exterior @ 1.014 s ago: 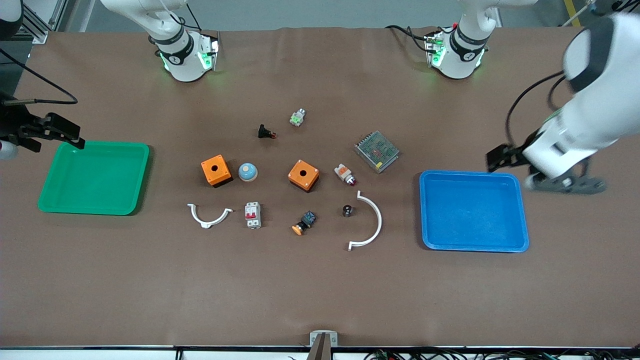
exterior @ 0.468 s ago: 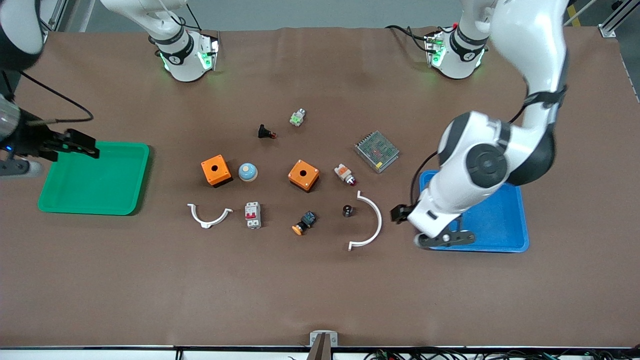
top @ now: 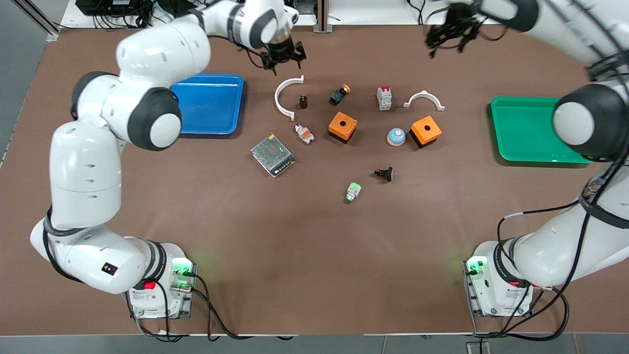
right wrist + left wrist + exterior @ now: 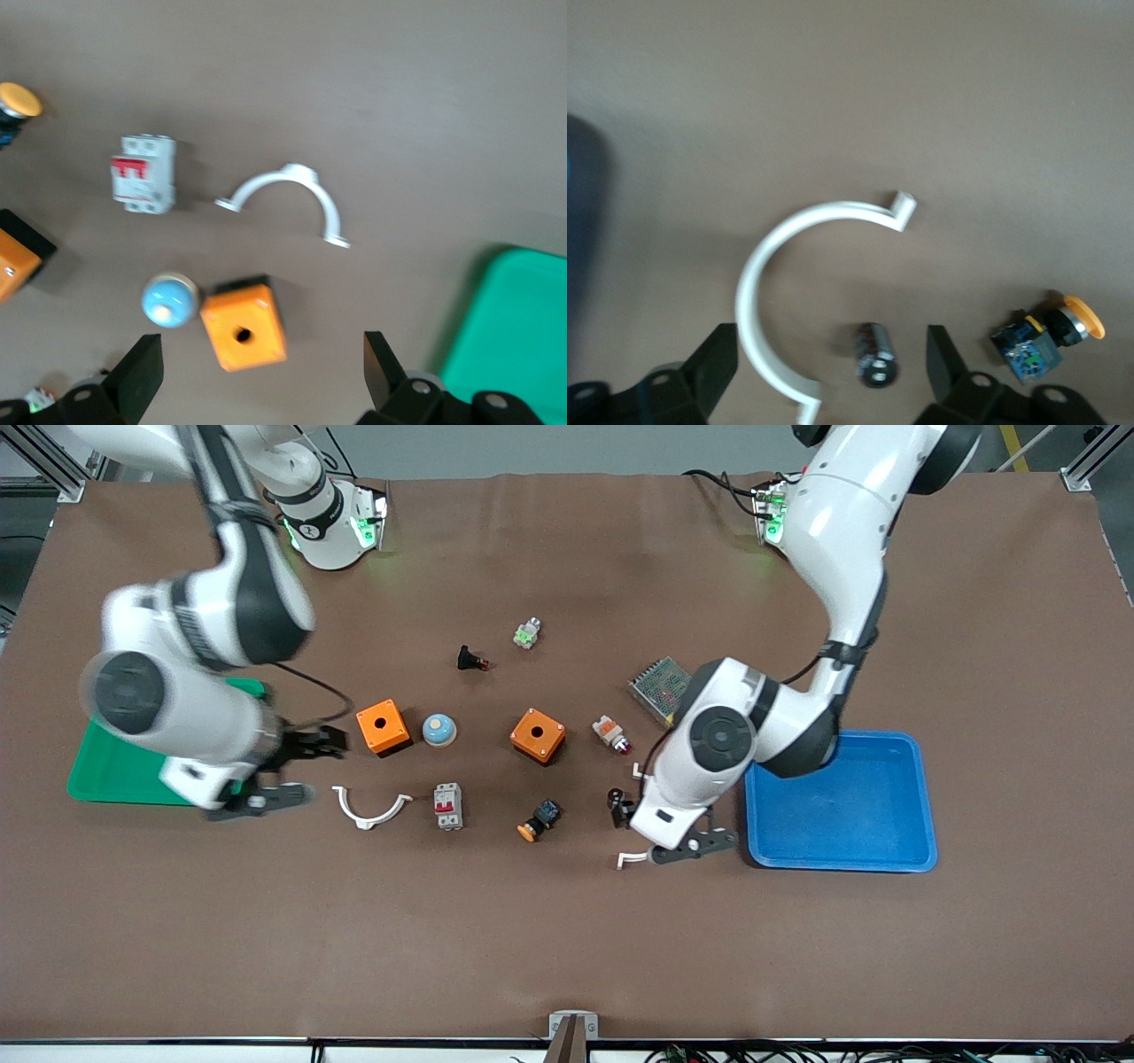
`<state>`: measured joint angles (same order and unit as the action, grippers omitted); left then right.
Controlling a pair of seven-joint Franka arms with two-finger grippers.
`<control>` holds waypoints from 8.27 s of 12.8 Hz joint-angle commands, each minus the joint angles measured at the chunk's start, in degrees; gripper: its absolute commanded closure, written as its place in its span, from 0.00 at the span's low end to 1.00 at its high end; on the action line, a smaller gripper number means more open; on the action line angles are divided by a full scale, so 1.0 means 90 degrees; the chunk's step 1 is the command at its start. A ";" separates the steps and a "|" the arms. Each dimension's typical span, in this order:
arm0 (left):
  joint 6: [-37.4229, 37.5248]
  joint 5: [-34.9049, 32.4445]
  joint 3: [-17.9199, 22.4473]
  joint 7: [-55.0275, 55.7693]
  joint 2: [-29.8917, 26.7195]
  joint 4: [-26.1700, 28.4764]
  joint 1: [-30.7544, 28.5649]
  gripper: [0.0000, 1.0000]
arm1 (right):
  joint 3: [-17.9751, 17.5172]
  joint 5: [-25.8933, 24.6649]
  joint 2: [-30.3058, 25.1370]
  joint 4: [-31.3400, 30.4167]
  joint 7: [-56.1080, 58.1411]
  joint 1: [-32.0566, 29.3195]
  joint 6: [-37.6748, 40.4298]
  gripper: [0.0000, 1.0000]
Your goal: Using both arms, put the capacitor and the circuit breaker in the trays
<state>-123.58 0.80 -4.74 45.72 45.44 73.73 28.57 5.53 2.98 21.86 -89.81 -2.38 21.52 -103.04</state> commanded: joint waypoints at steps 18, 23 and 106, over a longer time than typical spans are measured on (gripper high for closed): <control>-0.0516 0.0019 0.0214 0.0916 0.0830 0.0167 0.0692 0.52 | 0.0128 0.0772 0.2033 0.0086 -0.1278 0.1036 -0.2623 0.00; -0.0468 -0.0030 0.0223 0.1053 0.0724 0.0157 0.0654 1.00 | 0.0128 0.0459 0.2219 0.0067 -0.1327 0.1104 -0.2643 0.00; 0.4083 -0.0167 0.0087 -0.4553 -0.5557 0.1702 -0.2940 0.00 | 0.0372 -0.0351 -0.3181 -0.0900 0.0577 -0.1474 0.1293 0.00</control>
<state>-87.58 -2.05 -4.06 6.23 -4.07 91.13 2.66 8.79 1.23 -4.90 -95.95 4.09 7.57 -90.61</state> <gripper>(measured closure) 0.000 0.000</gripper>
